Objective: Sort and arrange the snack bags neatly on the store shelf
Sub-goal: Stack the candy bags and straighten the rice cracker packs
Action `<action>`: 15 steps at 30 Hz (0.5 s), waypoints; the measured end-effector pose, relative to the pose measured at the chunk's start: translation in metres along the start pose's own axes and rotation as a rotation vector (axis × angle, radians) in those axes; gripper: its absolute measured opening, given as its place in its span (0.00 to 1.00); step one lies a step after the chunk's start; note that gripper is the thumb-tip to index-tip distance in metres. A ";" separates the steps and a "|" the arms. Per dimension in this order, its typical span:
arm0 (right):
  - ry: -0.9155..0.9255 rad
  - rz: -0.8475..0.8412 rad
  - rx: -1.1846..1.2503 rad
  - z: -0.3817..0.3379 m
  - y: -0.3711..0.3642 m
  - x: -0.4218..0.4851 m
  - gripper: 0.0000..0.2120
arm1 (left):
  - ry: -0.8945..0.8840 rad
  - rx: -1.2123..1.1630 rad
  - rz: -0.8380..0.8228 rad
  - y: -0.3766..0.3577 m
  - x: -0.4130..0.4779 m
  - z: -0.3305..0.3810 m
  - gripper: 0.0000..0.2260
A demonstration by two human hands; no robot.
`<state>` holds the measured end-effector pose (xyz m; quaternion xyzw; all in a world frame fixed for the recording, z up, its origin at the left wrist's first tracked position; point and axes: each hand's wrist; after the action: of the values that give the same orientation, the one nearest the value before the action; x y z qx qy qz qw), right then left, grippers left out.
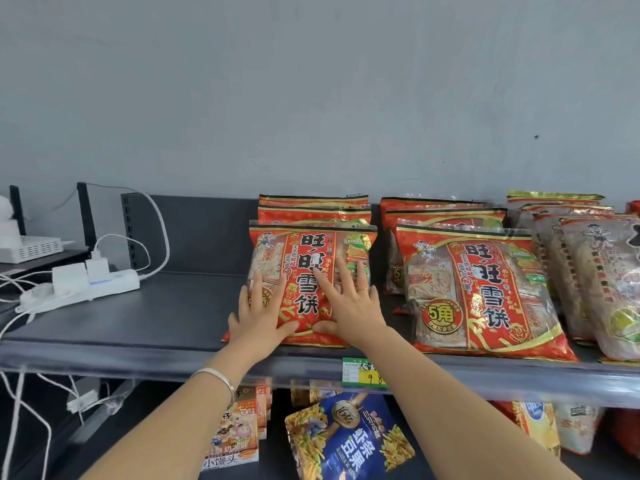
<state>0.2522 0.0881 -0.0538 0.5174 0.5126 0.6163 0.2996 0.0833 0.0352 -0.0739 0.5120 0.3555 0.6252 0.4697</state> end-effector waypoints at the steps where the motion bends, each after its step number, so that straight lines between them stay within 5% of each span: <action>1: -0.013 0.010 -0.015 -0.002 -0.002 0.002 0.49 | 0.003 0.015 -0.003 -0.001 0.001 0.000 0.40; 11: -0.054 0.067 -0.092 0.005 -0.019 0.015 0.47 | -0.014 0.001 -0.003 -0.010 0.022 0.003 0.42; 15: -0.037 -0.030 -0.042 0.010 -0.024 0.008 0.42 | -0.152 0.191 0.276 -0.019 0.016 0.000 0.31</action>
<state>0.2553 0.1058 -0.0743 0.5147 0.5017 0.6126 0.3287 0.0871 0.0567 -0.0866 0.6442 0.3030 0.6065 0.3541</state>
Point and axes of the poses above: each hand's wrist, its own x-axis towards the middle knuckle, its own y-axis out of the back of the hand, z = x × y, and after that the axes turned 12 degrees about -y, right-handed
